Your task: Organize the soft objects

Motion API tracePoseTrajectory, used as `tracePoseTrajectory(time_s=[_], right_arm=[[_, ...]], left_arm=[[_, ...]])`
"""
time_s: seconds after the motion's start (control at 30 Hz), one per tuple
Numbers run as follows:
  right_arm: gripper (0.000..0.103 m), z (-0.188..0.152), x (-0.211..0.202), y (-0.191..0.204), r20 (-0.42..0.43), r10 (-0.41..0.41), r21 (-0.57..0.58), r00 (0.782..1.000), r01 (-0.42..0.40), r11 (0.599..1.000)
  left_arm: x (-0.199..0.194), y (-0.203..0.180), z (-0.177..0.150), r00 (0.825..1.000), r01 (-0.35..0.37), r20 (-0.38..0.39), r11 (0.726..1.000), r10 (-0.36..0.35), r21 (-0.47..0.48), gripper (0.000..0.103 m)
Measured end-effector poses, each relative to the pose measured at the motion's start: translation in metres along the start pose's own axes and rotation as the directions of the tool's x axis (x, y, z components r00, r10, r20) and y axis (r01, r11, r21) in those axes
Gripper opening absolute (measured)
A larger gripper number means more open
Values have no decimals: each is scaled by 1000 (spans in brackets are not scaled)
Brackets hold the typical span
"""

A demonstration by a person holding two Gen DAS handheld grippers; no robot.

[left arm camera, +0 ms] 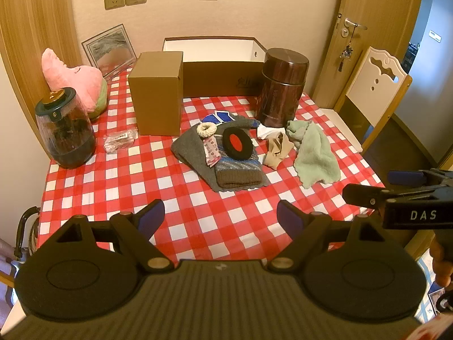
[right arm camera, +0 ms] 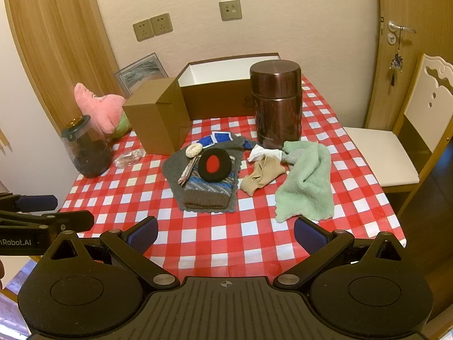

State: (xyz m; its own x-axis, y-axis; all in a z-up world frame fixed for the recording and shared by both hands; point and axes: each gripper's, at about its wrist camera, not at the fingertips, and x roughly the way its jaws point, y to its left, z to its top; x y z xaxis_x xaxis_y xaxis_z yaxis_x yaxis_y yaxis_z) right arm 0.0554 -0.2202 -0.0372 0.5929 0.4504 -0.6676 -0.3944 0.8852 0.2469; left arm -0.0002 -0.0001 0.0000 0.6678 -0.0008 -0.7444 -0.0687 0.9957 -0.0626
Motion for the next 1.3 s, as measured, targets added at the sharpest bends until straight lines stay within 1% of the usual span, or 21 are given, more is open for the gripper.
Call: tracePoseTrajectory(time_s=[1.3], right_arm=[[102,-4,-4,-2,2,2,-2,1000,-2,1000]], left_arm=[[0,0,0,1000,0,1,1000,0,1,85]])
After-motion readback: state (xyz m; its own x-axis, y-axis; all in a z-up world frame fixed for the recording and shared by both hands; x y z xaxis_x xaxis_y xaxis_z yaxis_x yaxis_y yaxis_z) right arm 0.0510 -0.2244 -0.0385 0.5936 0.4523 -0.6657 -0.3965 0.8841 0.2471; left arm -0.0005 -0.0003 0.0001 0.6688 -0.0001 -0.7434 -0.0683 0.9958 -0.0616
